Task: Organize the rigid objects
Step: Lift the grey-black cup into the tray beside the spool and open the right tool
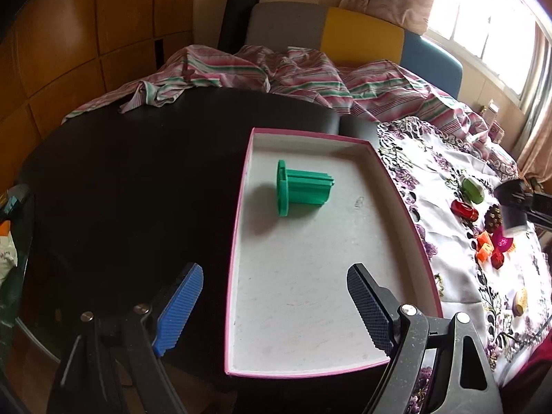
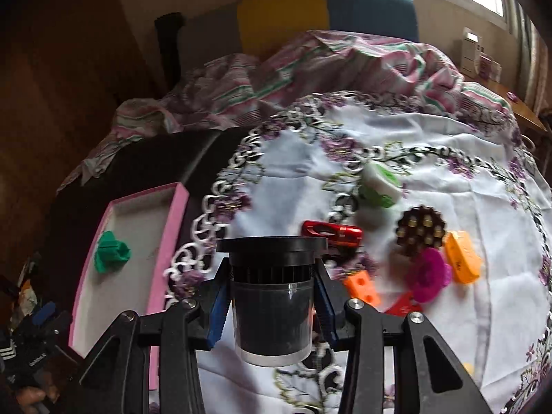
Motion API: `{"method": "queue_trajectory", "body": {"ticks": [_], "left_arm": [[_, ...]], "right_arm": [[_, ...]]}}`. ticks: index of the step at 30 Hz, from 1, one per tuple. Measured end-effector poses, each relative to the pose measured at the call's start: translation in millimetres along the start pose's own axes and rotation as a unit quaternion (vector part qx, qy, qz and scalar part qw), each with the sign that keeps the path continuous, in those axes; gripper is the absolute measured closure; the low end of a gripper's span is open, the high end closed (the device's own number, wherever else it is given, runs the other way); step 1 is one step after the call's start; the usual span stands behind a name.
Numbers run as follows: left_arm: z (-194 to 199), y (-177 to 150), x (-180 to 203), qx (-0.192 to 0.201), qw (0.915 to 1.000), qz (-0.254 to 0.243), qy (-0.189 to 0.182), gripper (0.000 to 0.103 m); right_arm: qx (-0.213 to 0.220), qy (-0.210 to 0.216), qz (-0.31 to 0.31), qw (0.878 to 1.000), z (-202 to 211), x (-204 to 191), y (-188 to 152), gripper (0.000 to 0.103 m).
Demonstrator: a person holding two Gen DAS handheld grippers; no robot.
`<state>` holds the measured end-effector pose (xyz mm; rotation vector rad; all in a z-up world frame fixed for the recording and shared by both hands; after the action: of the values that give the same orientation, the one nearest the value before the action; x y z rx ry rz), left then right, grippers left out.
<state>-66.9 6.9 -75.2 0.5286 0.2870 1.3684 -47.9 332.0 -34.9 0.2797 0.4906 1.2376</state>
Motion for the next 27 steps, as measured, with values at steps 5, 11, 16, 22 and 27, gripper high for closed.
{"method": "queue_trajectory", "body": {"ticks": [5,11,16,22,27], "left_arm": [[-2.8,-1.4,-9.5,-0.003,0.9999,0.011,0.003,0.017],[-5.8,-1.7,-22.0,-0.007,0.9996,0.025,0.004,0.017],[-6.9,0.4,-32.4,-0.008,0.9994,0.034,0.004,0.017],[-9.5,2.4,-40.4,-0.007,0.9991,0.041,0.013,0.017],[-10.2,4.3,-45.3,-0.001,0.9986,0.045,0.028,0.017]], "right_arm": [[-0.028,0.048,0.063,0.996,-26.6,-77.3,8.7,0.060],[-0.068,0.066,0.118,0.989,-71.4,-148.1,17.1,0.060],[-0.092,0.052,0.128,0.986,-112.3,-180.4,31.2,0.060],[-0.111,0.013,0.128,0.985,-159.9,-196.0,45.5,0.059],[-0.118,0.010,0.136,0.984,-169.2,-201.4,41.4,0.059]]}}
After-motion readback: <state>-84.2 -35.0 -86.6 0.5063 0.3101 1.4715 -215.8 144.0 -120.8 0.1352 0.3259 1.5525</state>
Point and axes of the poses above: each gripper's, at about its wrist camera, not at the fingertips, and z roughly against the way its jaws point, x to its right, y to its top, the point moved 6 cm from there along -z, roughly the way its jaws point, and after that the axes turned 9 degrees about -x, right-handed, at the moved point
